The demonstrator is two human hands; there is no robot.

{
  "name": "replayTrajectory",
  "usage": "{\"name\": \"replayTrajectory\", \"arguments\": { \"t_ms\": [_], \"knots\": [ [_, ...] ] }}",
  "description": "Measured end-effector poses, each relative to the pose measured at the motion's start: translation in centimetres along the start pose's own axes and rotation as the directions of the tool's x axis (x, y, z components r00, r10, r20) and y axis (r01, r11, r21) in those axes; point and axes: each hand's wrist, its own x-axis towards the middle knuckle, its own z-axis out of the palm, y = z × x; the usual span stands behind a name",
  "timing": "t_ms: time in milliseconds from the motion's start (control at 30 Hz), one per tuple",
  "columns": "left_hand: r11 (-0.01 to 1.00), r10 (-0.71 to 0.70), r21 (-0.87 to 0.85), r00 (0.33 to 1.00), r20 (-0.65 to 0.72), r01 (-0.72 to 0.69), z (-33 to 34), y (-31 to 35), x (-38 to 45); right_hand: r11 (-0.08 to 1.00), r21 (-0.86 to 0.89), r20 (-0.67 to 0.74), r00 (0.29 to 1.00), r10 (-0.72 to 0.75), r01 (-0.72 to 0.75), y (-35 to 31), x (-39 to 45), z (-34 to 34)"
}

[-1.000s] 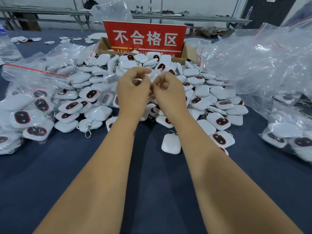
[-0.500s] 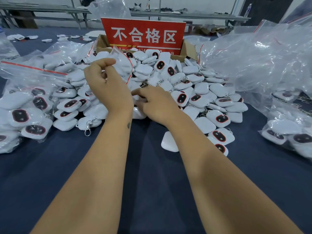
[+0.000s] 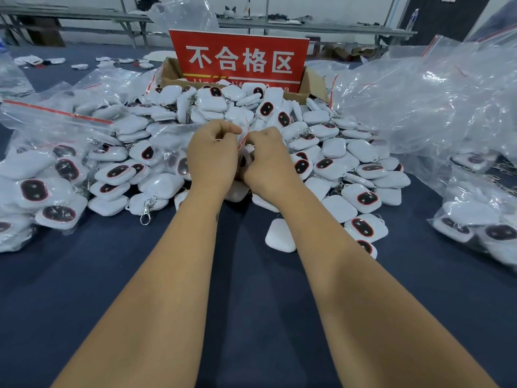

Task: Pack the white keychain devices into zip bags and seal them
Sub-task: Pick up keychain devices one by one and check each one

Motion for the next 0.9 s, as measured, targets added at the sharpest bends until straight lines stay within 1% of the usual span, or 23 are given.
{"name": "replayTrajectory", "arguments": {
  "t_ms": [100,167,233,300,433,500,567,700,767,833,900],
  "knots": [
    [0.991,0.027,0.131,0.999,0.031,-0.031,0.15,-0.08,-0.3,0.999,0.041,-0.067,0.998,0.021,-0.018,0.25,0.27,-0.12],
    [0.979,0.043,0.2,0.999,-0.005,-0.041,0.18,-0.12,-0.34,0.994,0.104,-0.099,0.995,0.032,-0.022,0.38,0.32,-0.25],
    [0.963,0.049,0.267,0.997,-0.06,-0.032,0.05,-0.23,-0.07,0.978,0.204,-0.136,0.989,0.062,-0.033,0.41,0.07,-0.37],
    [0.956,0.069,0.291,0.994,-0.089,-0.04,-0.11,-0.38,0.12,0.953,0.3,-0.168,0.982,0.086,-0.032,0.39,-0.07,-0.46],
    [0.948,0.142,0.296,0.987,-0.074,-0.115,-0.24,-0.34,-0.03,0.893,0.449,-0.211,0.968,0.134,-0.026,0.13,0.17,-0.78],
    [0.961,0.126,0.255,0.99,-0.058,-0.108,-0.06,-0.39,-0.01,0.847,0.53,-0.191,0.966,0.175,-0.048,0.08,0.22,-0.88],
    [0.985,0.094,0.15,0.995,-0.021,-0.09,0.16,-0.32,-0.14,0.815,0.575,-0.171,0.963,0.207,-0.073,0.11,0.27,-0.93],
    [0.999,0.052,-0.006,0.996,0.077,-0.052,0.31,0.01,-0.5,0.857,0.512,-0.174,0.969,0.175,-0.063,0.11,0.39,-0.92],
    [0.994,-0.013,-0.108,0.996,0.084,0.022,0.26,0.27,-0.48,0.863,0.5,-0.146,0.976,0.161,-0.068,0.15,0.38,-0.86],
    [0.969,-0.11,-0.217,0.992,0.056,0.12,0.29,0.4,-0.36,0.865,0.495,-0.115,0.98,0.162,-0.085,0.29,0.43,-0.73],
    [0.952,-0.143,-0.265,0.988,0.064,0.155,0.41,0.39,-0.4,0.86,0.501,-0.099,0.98,0.172,-0.1,0.52,0.52,-0.57]
  ]
}}
